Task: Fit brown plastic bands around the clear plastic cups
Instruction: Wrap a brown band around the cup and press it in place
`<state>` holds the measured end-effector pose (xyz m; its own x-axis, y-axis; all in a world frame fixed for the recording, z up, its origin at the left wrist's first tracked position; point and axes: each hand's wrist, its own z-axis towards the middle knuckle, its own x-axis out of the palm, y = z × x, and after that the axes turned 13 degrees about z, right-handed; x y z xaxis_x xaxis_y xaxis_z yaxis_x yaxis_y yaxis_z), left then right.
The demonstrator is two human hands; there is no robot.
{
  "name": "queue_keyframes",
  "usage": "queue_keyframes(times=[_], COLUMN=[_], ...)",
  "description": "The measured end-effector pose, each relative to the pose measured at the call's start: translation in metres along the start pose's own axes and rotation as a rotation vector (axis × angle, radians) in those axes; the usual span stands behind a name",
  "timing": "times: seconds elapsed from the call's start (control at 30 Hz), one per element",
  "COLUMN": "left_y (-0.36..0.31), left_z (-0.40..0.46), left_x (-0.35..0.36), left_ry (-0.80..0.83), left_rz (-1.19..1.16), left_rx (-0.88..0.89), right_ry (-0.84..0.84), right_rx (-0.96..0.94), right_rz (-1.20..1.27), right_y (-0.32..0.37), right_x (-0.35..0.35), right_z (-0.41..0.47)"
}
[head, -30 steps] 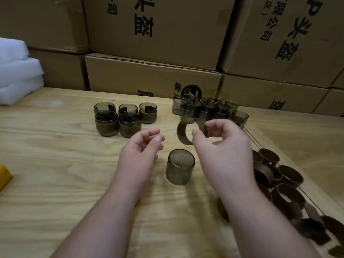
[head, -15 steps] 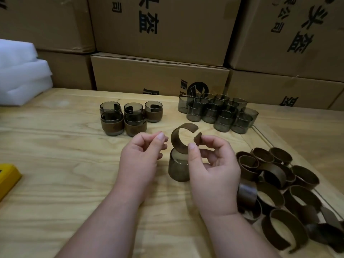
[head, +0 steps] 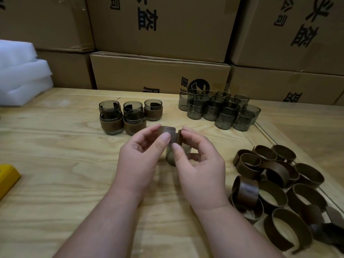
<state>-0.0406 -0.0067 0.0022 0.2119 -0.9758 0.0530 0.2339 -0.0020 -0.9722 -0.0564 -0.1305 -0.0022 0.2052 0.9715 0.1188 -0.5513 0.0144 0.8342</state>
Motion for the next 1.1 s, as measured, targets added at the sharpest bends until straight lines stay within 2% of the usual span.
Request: queue_keyframes(times=[0.13,0.27,0.37,0.67,1.1], left_y=[-0.0018,-0.0009,-0.0018,-0.0032,-0.0042], left_z=[-0.0010,-0.0011,-0.0016,-0.0010,-0.0009], left_x=[0.0002,0.0011,0.0014,0.0023,0.0021], left_ry=[0.001,0.008,-0.008,-0.053,-0.094], left_rz=[-0.039,-0.064,-0.076,-0.056,-0.027], left_rx=[0.028,0.024,0.027,0.032,0.012], right_ry=[-0.047,-0.009,-0.005,-0.022,-0.003], right_rx=[-0.002,0.175,0.236,0.191,0.199], right_rz=[-0.097,-0.122,-0.101,-0.187,-0.174], right_y=[0.0000,-0.0007,-0.0049,-0.0032,-0.0055], right_x=[-0.0020,-0.0041,-0.0050,-0.0021,-0.0016], right_z=[0.0002,0.0017,0.0025,0.0022,0.0023])
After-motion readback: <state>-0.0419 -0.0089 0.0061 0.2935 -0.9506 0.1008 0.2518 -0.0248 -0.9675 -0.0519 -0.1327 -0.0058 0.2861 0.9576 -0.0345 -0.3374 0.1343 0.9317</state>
